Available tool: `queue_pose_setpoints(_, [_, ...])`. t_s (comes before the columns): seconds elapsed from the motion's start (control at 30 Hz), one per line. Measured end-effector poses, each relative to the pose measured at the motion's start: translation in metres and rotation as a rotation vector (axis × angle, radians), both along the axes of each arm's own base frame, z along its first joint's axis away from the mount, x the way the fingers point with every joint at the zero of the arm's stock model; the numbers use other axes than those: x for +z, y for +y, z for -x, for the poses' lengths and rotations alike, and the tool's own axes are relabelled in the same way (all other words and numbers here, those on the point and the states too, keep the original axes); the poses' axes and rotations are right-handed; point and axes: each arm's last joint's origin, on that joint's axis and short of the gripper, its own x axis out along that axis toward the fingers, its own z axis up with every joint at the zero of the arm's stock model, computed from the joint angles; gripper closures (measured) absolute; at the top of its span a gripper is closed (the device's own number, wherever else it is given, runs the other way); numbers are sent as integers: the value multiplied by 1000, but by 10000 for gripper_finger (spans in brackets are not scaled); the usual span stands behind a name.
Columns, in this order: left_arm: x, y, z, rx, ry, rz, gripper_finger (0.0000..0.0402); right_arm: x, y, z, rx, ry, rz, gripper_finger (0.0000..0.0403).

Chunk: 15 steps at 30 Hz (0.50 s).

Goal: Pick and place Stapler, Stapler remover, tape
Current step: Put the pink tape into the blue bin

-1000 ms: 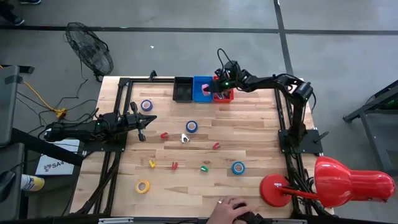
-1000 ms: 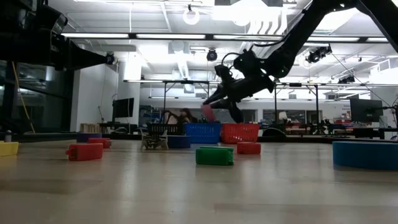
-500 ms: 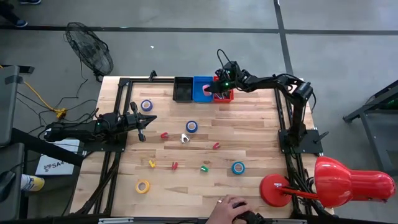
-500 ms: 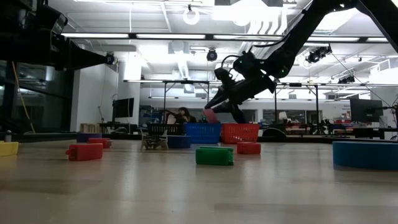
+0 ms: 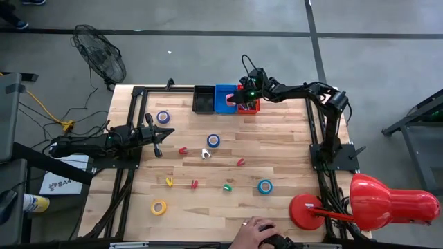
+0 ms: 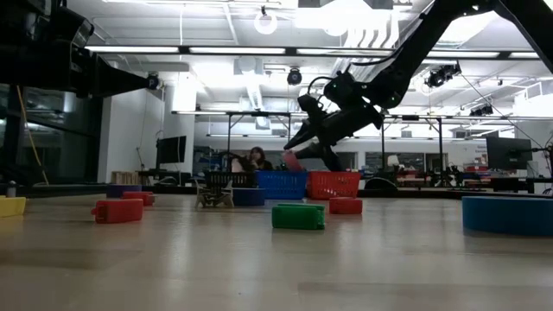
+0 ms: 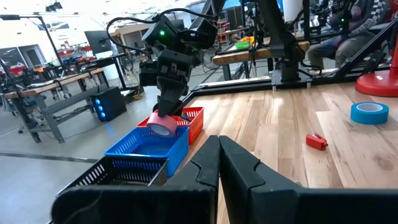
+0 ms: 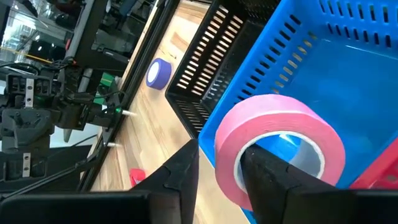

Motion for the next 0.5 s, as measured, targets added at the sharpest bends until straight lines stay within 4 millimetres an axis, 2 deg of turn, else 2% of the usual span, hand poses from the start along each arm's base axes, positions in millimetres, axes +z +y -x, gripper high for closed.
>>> queue_pose_setpoints(0.5, [0, 0, 0, 0, 0, 0, 399, -3, 2, 1, 26, 22, -22, 278])
